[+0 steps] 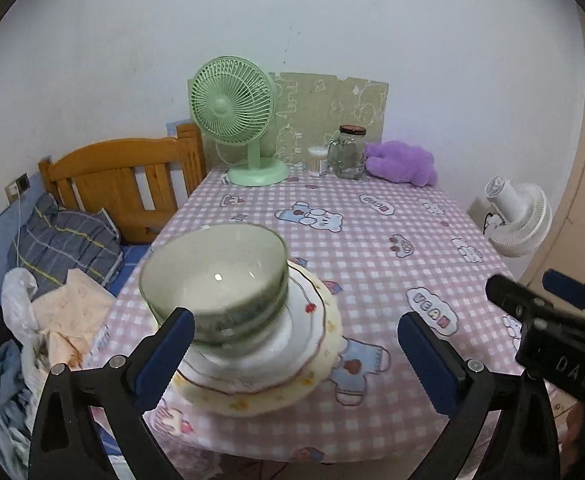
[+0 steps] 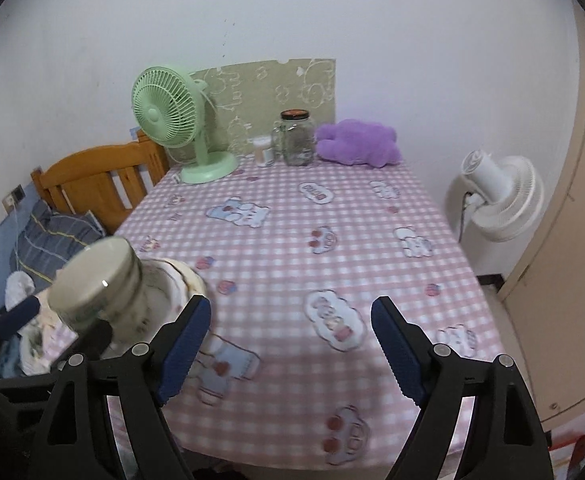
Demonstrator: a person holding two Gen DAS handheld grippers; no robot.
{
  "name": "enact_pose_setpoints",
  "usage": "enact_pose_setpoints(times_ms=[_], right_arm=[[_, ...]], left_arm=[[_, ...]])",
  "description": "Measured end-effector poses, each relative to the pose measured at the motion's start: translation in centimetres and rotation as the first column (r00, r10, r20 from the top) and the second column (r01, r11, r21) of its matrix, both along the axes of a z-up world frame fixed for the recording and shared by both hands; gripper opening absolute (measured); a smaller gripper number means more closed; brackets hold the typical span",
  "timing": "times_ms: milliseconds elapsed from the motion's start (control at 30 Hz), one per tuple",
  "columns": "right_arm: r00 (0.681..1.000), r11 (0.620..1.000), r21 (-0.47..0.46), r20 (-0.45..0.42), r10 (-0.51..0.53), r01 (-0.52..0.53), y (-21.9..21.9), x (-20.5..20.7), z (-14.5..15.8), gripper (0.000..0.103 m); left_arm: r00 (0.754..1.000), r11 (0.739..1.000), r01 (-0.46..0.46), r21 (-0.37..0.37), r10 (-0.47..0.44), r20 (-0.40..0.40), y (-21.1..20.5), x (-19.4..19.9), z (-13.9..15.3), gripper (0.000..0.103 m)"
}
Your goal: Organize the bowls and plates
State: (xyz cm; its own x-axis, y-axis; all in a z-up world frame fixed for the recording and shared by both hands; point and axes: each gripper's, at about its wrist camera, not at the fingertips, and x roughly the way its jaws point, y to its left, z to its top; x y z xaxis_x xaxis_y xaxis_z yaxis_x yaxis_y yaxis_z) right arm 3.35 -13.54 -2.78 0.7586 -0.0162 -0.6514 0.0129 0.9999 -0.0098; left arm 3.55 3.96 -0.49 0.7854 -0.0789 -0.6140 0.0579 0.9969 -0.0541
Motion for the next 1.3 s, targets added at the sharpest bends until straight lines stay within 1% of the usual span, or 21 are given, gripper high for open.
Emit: enact_pose_setpoints(times_ms=[67, 133, 200, 267, 333, 433, 500, 567, 733, 933, 1300], right_arm=[[1.000, 1.000, -0.017, 0.006, 0.002, -0.002, -0.7, -1.2, -0.8, 0.084], [1.000, 1.000, -0.019, 0.020, -0.002, 0.003, -1.3, -2.2, -1.5, 0.084], [0.999, 1.000, -0.017, 0.034, -0.009, 0.010, -1.7, -2.8, -1.8, 0.084], [0.999, 1.000, -0.012, 0.043, -0.021, 0.021, -2.0, -3.6, -2.2, 0.084], [0.998, 0.999, -0.016, 0.054, -0.027, 0.028, -2.1, -4.4, -2.7, 0.084], [0.997, 0.999, -0.040, 0.081, -0.008, 0.012, -1.8, -5.5, -3.2, 0.084], [0.996, 0.999, -0.037, 0.084, 0.000, 0.003, -1.7, -5.9, -3.6, 0.085], [0.996, 0.999, -0.043, 0.086, -0.001, 0.004, -1.6, -6.2, -3.9, 0.085], [0.995, 0.999, -0.031, 0.095, -0.028, 0.031, -2.1, -6.6, -4.4, 0.085], [0.995, 0.999, -0.026, 0.093, -0.038, 0.040, -2.3, -6.8, -4.5, 0.085], [0.996, 0.999, -0.027, 0.085, -0.022, 0.024, -2.0, -6.5, -4.1, 0.085]], left_arm=[[1.000, 1.000, -0.002, -0.024, 0.002, 0.009, -0.2, -0.7, -0.4, 0.102], [1.000, 1.000, -0.008, -0.030, 0.009, 0.028, -0.3, -1.4, -0.7, 0.102], [0.998, 1.000, -0.015, -0.002, 0.015, 0.061, -0.7, -2.2, -1.1, 0.102], [0.997, 1.000, -0.016, 0.019, 0.015, 0.072, -1.1, -2.8, -1.7, 0.102], [0.998, 1.000, -0.013, 0.015, 0.012, 0.067, -1.3, -3.3, -2.1, 0.102], [0.997, 1.000, -0.013, 0.020, 0.011, 0.081, -1.5, -4.2, -2.5, 0.102], [0.996, 1.000, -0.009, 0.016, 0.007, 0.085, -1.6, -4.6, -2.8, 0.102], [0.995, 1.000, -0.001, 0.013, 0.000, 0.096, -1.7, -5.2, -3.1, 0.103], [0.993, 0.999, 0.012, 0.032, -0.015, 0.116, -2.4, -5.9, -3.4, 0.103], [0.994, 0.999, 0.020, 0.033, -0.023, 0.108, -2.5, -6.0, -3.6, 0.103], [0.996, 1.000, 0.003, 0.019, -0.005, 0.093, -2.1, -5.5, -3.1, 0.103]])
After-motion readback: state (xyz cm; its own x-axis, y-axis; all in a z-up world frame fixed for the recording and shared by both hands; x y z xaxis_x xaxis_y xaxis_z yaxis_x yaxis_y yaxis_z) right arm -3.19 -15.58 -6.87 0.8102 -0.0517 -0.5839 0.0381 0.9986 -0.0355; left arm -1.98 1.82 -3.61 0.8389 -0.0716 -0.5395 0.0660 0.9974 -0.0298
